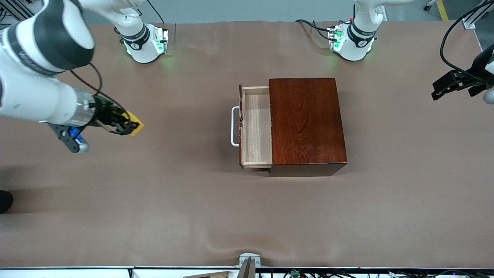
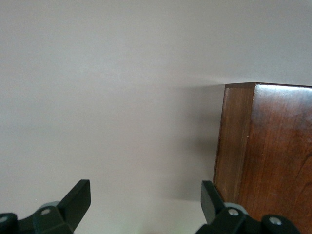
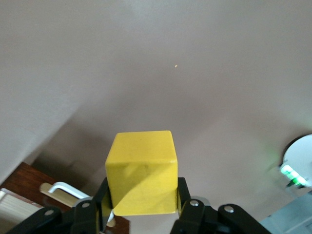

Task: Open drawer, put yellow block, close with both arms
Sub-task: 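Lift the yellow cube and carry it over the open drawer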

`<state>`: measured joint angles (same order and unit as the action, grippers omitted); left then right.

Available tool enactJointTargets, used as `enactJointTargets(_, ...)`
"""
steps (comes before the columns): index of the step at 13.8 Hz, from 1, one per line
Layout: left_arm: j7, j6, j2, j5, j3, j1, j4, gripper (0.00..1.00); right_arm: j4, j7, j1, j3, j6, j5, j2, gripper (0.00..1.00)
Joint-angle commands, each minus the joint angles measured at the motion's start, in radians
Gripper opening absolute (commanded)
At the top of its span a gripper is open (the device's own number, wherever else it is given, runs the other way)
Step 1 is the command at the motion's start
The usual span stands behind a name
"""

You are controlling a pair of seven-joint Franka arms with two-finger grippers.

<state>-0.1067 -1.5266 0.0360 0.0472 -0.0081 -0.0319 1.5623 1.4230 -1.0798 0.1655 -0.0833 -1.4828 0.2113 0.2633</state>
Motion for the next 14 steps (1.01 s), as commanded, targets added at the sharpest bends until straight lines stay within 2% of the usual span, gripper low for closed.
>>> enactJointTargets(1, 0.022, -0.007, 0.005, -0.015, -0.009, 0.017, 0.002, 1.00, -0.002, -0.132, 0.072, 0.011, -0.022, 0.013, -0.003, 0.00)
enactJointTargets(9, 0.022, -0.007, -0.001, -0.013, -0.010, 0.017, -0.001, 1.00, -0.001, -0.581, 0.288, 0.011, -0.244, 0.022, 0.068, 0.00)
enactJointTargets(12, 0.022, -0.007, 0.001, -0.012, -0.009, 0.017, -0.001, 1.00, 0.005, -0.679, 0.348, 0.011, -0.325, 0.082, 0.100, 0.00)
enactJointTargets(14, 0.022, -0.007, 0.001, -0.012, -0.010, 0.018, -0.001, 1.00, 0.007, -0.773, 0.386, 0.011, -0.382, 0.082, 0.125, 0.00)
